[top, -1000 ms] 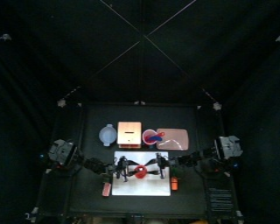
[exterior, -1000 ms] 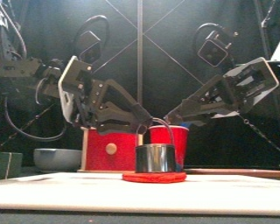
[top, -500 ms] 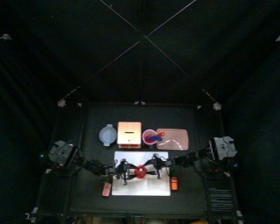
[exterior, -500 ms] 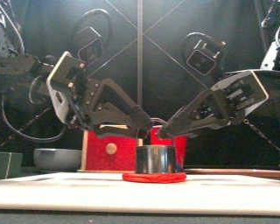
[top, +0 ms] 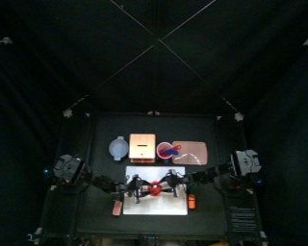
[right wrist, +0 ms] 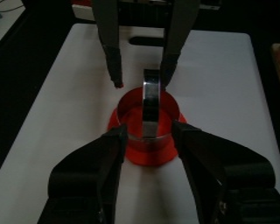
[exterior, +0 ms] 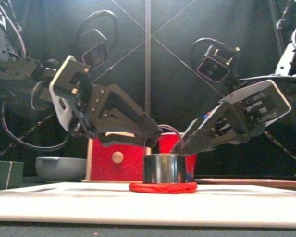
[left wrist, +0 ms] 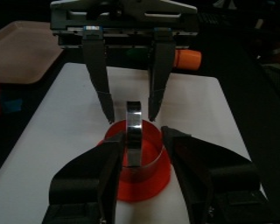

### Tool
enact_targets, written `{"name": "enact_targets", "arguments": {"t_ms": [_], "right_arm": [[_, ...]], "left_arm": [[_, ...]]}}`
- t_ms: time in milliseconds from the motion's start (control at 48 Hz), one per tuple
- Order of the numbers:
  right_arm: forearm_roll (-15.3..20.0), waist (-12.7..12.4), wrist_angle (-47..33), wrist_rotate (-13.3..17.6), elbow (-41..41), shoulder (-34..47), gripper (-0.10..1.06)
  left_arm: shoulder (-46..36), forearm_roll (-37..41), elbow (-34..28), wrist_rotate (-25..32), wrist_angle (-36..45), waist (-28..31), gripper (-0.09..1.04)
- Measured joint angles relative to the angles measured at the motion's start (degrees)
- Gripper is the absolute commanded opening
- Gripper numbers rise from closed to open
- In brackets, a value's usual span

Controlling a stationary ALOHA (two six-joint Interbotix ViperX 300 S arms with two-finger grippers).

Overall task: Get the cutter from the drawer then cut the dough then place the extra dough in the bowl
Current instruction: Cut the dough

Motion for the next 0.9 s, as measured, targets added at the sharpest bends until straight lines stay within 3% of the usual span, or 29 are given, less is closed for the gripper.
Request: {"name": "enact_targets", "arguments": {"t_ms": [292, 646, 896], "right_arm": [[-0.79, 0.09, 1.67, -0.62, -1.14, -0.88, 0.8], [-2.29, 0.0, 3.52, -0.35, -1.32, -0.88, 0.6], [-2.37, -0.18, 4.39, -0.44, -1.85, -0.79, 0.57]], "left_arm": [[0.18, -0.35, 0.0, 0.0, 0.09, 0.09, 0.77], [0.18, -0.62, 0.0, 0.09, 1.05, 0.09, 0.67], [0.18, 1.67, 0.09, 0.26, 3.08, 0.44, 0.61]]}}
